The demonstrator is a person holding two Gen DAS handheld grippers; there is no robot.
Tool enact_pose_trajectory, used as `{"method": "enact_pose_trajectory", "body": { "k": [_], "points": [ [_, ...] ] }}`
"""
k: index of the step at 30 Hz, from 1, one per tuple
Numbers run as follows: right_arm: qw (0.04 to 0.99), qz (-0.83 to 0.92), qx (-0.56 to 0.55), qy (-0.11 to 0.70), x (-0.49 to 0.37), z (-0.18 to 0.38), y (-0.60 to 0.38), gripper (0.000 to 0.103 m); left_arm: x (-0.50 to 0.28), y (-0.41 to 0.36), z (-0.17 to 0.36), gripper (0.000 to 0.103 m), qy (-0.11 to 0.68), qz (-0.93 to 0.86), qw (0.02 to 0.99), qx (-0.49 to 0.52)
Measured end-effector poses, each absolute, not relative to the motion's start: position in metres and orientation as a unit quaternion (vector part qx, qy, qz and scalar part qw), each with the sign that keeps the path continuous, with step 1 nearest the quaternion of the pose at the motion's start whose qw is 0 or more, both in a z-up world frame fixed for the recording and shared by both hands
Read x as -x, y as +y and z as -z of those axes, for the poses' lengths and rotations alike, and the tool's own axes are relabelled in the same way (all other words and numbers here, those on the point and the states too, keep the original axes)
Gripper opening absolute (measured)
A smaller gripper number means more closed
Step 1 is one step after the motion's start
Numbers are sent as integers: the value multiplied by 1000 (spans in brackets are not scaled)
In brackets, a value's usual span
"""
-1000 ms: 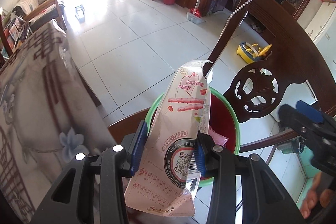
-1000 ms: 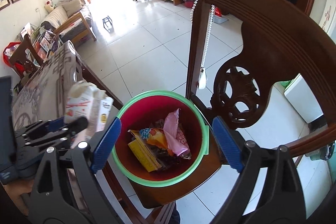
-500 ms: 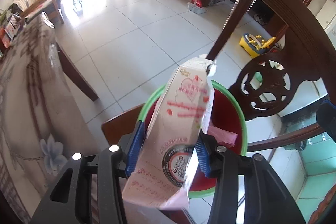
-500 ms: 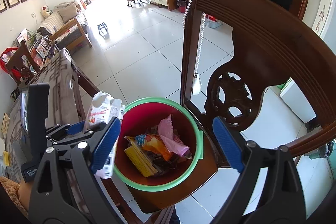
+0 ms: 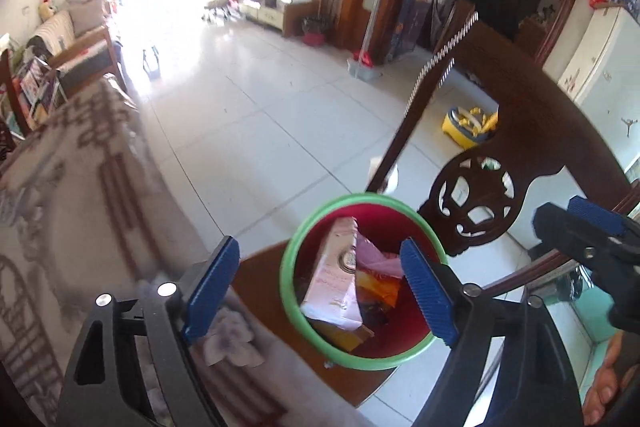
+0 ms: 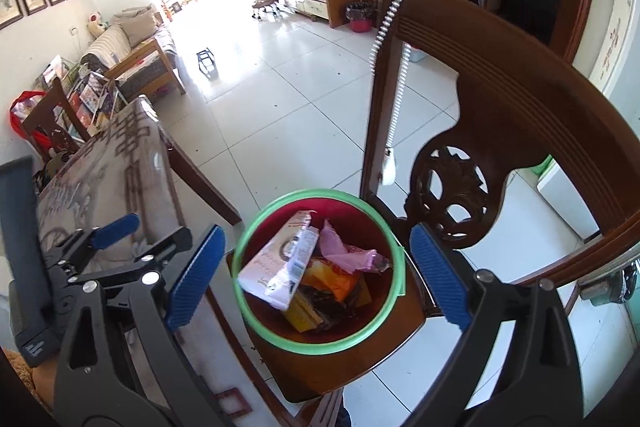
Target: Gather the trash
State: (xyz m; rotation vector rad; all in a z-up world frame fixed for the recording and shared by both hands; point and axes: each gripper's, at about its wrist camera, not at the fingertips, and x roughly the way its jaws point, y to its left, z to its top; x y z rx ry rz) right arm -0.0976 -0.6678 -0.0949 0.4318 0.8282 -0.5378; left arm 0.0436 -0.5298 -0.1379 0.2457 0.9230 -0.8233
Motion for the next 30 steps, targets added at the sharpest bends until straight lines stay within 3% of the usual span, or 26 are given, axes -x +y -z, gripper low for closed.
{"method": "enact_pose_trajectory", "body": {
  "k": [13, 15, 20, 24, 30],
  "points": [
    [907, 195, -156, 339, 83, 26, -517, 98, -23, -326, 37, 88, 328, 321, 887, -45],
    [919, 187, -144, 317, 82, 7, -486, 98, -17, -297, 23, 95, 307, 315, 897, -44],
    [940, 212, -103, 247, 87, -33, -424, 98, 0, -232, -7, 95, 231, 258, 936, -56],
    [927, 235, -89, 279, 80, -34, -393, 98, 12, -187, -31, 95, 162, 226, 960, -25],
    [941, 276, -31, 191, 104, -42, -343, 98, 19, -150, -38, 95, 164, 236, 958, -3]
  ]
}}
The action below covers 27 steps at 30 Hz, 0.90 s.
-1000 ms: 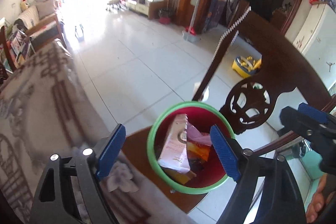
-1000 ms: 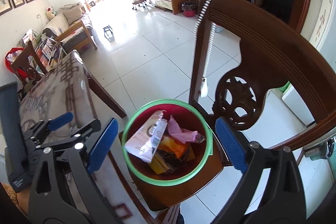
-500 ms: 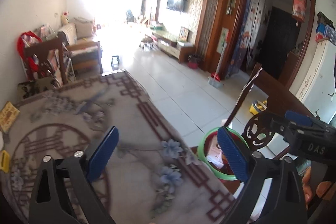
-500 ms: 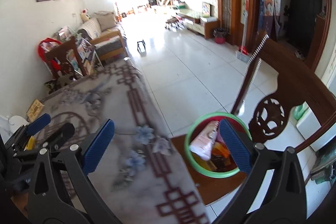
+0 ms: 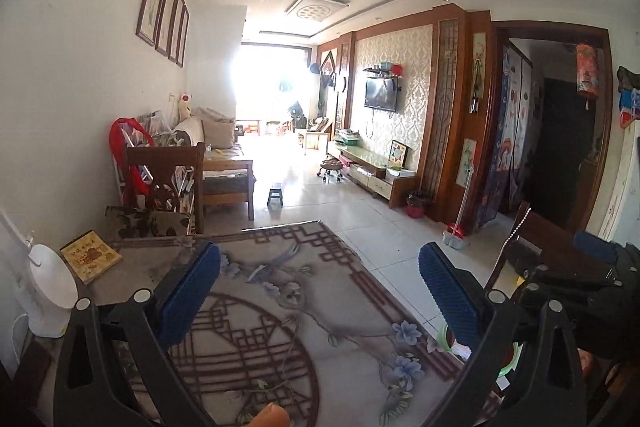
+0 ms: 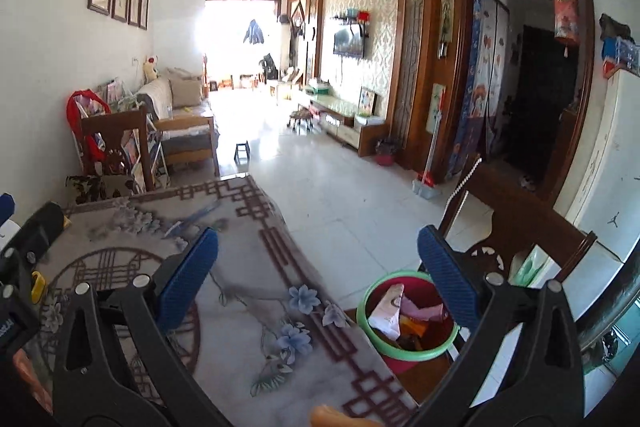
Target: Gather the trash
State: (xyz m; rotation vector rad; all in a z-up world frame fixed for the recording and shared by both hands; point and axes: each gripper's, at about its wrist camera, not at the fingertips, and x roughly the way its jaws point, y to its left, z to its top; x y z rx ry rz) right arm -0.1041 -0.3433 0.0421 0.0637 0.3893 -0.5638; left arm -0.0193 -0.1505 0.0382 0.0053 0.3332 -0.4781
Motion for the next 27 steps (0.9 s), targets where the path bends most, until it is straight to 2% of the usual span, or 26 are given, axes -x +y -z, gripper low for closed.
{"method": "enact_pose_trajectory", "body": {
  "k": [3, 11, 27],
  "points": [
    [948, 269, -27, 167, 111, -55, -323, 98, 22, -139, -30, 95, 169, 208, 963, -9],
    [944, 253, -37, 207, 107, -54, -301, 98, 28, -119, -28, 95, 182, 190, 965, -14],
    [943, 249, -36, 220, 112, -49, -294, 98, 30, -117, -22, 95, 203, 185, 962, -12]
  ]
}}
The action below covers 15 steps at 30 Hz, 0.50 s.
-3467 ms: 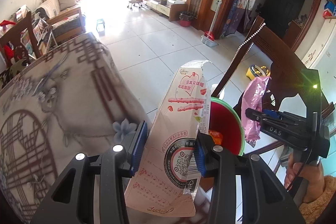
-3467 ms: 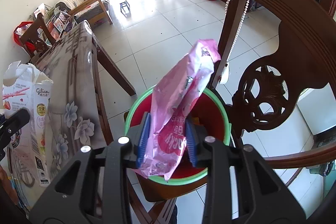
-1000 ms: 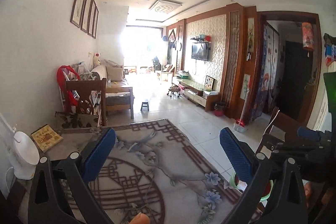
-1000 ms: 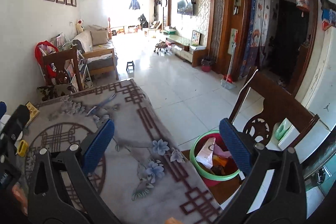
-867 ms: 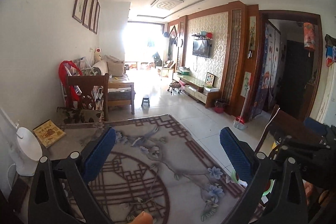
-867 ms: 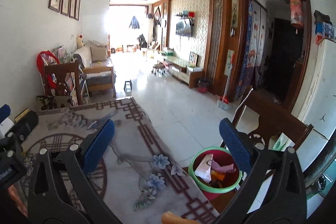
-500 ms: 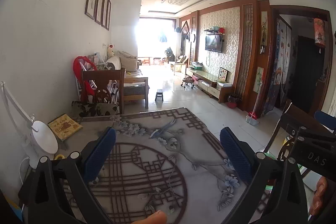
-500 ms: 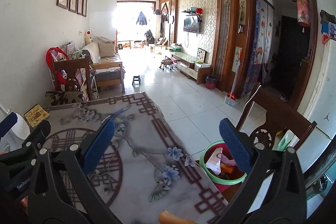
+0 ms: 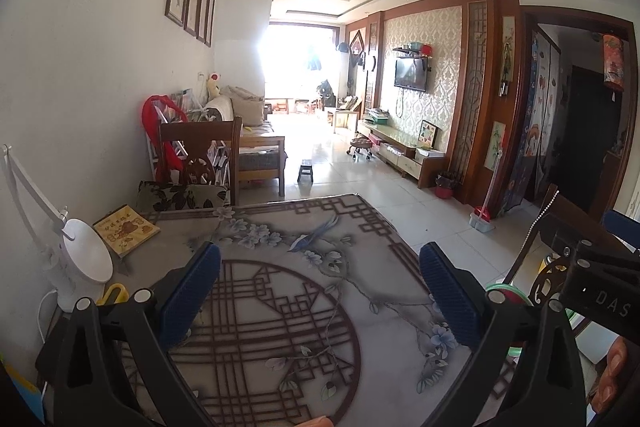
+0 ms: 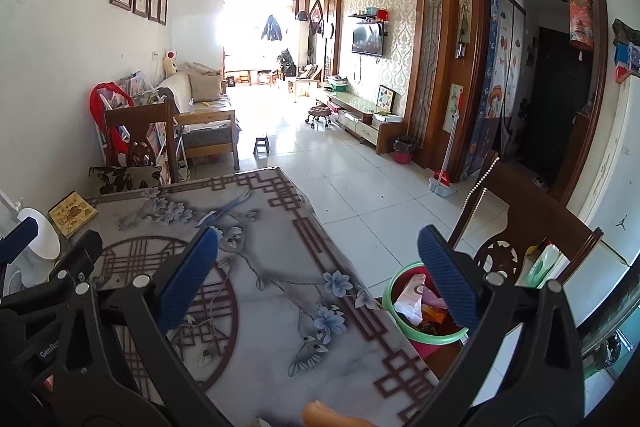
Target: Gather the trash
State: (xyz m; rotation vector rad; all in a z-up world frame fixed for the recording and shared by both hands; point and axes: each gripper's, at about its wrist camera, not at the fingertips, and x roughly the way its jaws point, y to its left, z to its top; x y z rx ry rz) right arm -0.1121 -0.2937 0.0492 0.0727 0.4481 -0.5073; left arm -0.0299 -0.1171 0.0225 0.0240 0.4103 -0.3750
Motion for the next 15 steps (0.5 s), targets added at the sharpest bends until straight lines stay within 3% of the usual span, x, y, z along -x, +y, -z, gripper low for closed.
{"method": "enact_pose_trajectory", "body": {
  "k": [15],
  "points": [
    [940, 248, -42, 230, 109, -43, -300, 98, 22, -120, -19, 95, 218, 182, 959, -13]
  ]
}}
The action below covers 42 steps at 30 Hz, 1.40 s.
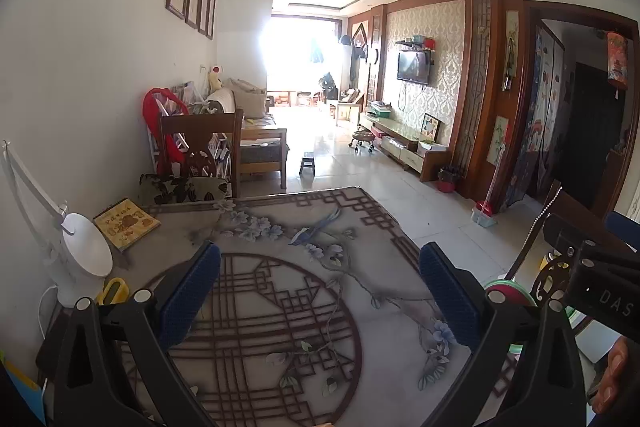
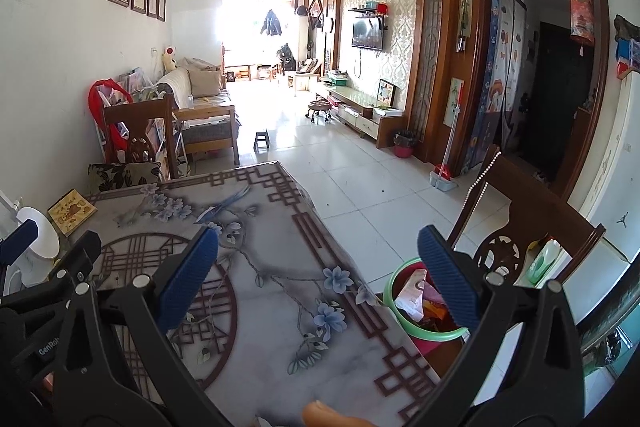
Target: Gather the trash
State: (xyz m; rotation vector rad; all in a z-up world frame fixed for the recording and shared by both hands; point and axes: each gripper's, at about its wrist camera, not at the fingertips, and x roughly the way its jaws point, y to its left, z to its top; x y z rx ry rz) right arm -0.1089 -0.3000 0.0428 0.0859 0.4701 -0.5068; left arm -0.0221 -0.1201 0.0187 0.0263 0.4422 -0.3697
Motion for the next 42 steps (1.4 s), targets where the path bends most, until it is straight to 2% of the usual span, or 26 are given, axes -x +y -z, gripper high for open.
{"method": "enact_pose_trajectory", "body": {
  "k": [31, 37, 42],
  "points": [
    [933, 231, -44, 274, 78, -20, -308, 98, -8, -122, 7, 95, 270, 170, 948, -9],
    [928, 214, -48, 302, 53, 0, -311, 99, -32, -115, 31, 95, 301, 138, 944, -7],
    [918, 174, -60, 351, 20, 48, -320, 99, -76, -84, 97, 95, 369, 53, 928, -23]
  ]
}}
